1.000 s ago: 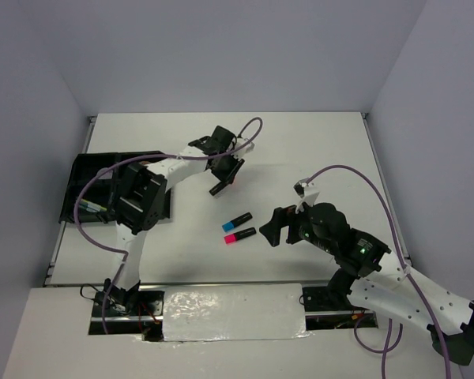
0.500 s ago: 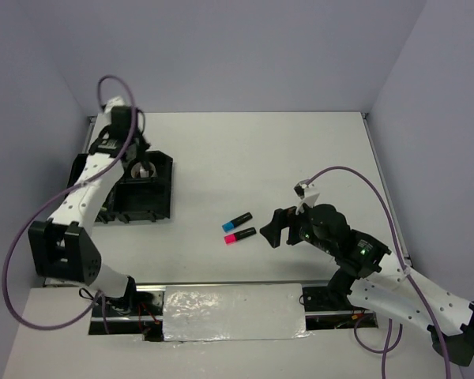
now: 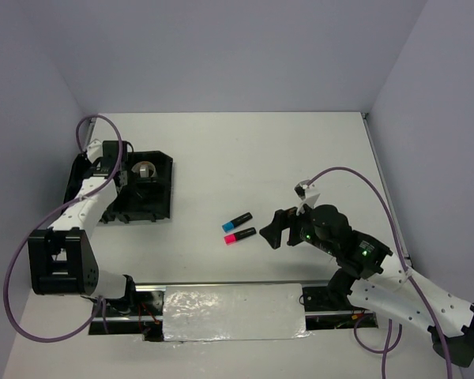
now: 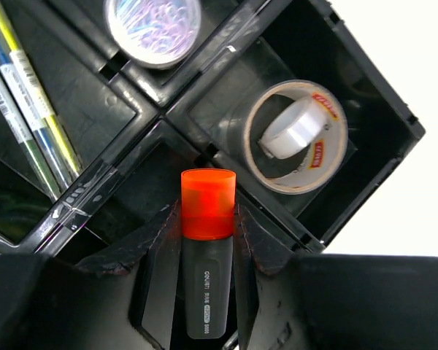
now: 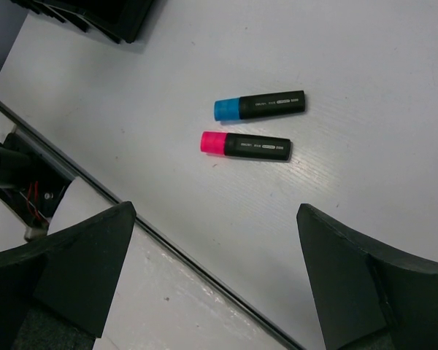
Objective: Sort the stationery into containers
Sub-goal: Place the pen in the storage box, then pick up the pen from the center of the board, then place the pen in the storage box, then pick up the pen from the center of the board, then place the pen in the storage box, then reset both arms
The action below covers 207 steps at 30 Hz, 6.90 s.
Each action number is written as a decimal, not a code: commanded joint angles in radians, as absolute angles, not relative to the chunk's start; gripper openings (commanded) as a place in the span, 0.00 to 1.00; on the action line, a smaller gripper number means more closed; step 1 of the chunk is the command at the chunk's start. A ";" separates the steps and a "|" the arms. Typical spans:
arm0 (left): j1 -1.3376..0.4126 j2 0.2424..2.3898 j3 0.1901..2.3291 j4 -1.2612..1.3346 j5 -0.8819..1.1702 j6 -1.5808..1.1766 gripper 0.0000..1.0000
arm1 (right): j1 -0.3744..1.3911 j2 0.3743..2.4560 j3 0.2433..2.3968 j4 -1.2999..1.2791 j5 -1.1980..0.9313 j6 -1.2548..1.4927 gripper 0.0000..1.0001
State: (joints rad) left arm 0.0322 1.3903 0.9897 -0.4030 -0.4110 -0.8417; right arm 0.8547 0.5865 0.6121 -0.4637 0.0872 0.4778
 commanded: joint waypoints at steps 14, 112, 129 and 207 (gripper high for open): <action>-0.047 1.193 0.991 -0.236 -0.189 -0.656 0.99 | 0.853 0.739 0.618 -0.394 0.139 0.506 1.00; -0.857 1.521 1.072 -0.290 -0.089 -0.221 0.97 | 0.854 0.420 0.719 -0.607 0.204 0.543 1.00; -0.962 1.687 0.908 -0.029 -0.094 -0.181 0.90 | 0.854 0.436 0.687 -0.561 0.135 0.509 1.00; -0.075 0.302 1.098 -0.818 -0.298 -0.365 0.99 | 0.853 0.390 1.184 -0.997 0.600 0.342 1.00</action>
State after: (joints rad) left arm -0.0647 0.3092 1.0473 -0.7719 -0.3164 -0.3889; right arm 0.8547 0.4171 1.1782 -0.9649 0.5770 0.3462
